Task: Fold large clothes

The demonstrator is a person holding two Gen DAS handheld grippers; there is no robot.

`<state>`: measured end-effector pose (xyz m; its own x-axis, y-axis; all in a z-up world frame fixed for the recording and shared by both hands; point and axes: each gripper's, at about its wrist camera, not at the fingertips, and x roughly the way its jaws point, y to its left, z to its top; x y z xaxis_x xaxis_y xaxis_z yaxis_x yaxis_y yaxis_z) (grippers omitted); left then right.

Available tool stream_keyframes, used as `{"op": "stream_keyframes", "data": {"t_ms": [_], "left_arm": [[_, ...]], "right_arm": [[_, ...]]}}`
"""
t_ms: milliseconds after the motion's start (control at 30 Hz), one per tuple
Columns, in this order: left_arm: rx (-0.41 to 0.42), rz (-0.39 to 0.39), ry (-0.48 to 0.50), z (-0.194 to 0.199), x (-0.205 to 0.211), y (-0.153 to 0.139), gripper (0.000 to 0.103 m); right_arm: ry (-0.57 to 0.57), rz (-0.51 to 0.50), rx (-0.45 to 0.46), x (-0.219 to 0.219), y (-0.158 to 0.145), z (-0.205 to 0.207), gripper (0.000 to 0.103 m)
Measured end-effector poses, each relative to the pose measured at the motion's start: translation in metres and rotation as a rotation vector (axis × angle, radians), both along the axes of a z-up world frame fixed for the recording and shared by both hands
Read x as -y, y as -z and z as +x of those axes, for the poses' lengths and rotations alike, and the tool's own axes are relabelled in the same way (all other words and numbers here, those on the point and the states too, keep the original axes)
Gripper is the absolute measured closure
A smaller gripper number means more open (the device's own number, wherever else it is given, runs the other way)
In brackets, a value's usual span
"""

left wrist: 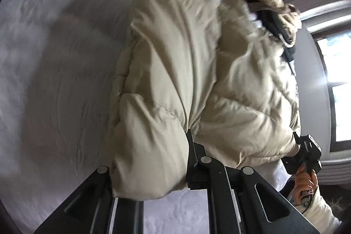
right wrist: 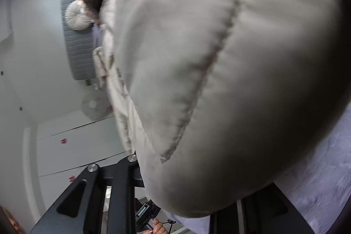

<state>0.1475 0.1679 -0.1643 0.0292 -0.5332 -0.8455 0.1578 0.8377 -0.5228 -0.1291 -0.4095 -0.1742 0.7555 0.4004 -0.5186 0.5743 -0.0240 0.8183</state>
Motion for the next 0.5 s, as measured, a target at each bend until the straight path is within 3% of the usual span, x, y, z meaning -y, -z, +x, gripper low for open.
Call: {"op": "stream_keyframes", "data": {"t_ms": [33,100,167,233,300,467,500], "left_arm": [[-0.014,0.025,-0.015,0.001,-0.002,0.004,0.065],[-0.013,0.094,-0.039,0.002,-0.005,0.004,0.047],[-0.006,0.133,-0.027,0.001,-0.008,-0.002,0.046],[0.012,0.178,-0.005,0.001,-0.007,-0.011,0.046],[0.026,0.216,0.012,0.001,-0.007,-0.021,0.046],[0.060,0.293,0.042,0.003,-0.009,-0.045,0.046],[0.076,0.299,0.049,0.003,-0.008,-0.050,0.037]], "right_arm": [[0.000,-0.005,-0.018,0.001,0.001,0.000,0.063],[-0.023,-0.029,-0.078,0.002,-0.005,0.005,0.058],[-0.065,-0.062,-0.121,0.002,-0.016,0.009,0.050],[-0.117,-0.112,-0.159,0.000,-0.031,0.014,0.032],[-0.161,-0.152,-0.175,-0.004,-0.047,0.017,0.024],[-0.280,-0.286,-0.220,-0.036,-0.086,0.017,0.020],[-0.299,-0.301,-0.214,-0.038,-0.091,0.020,0.020]]}}
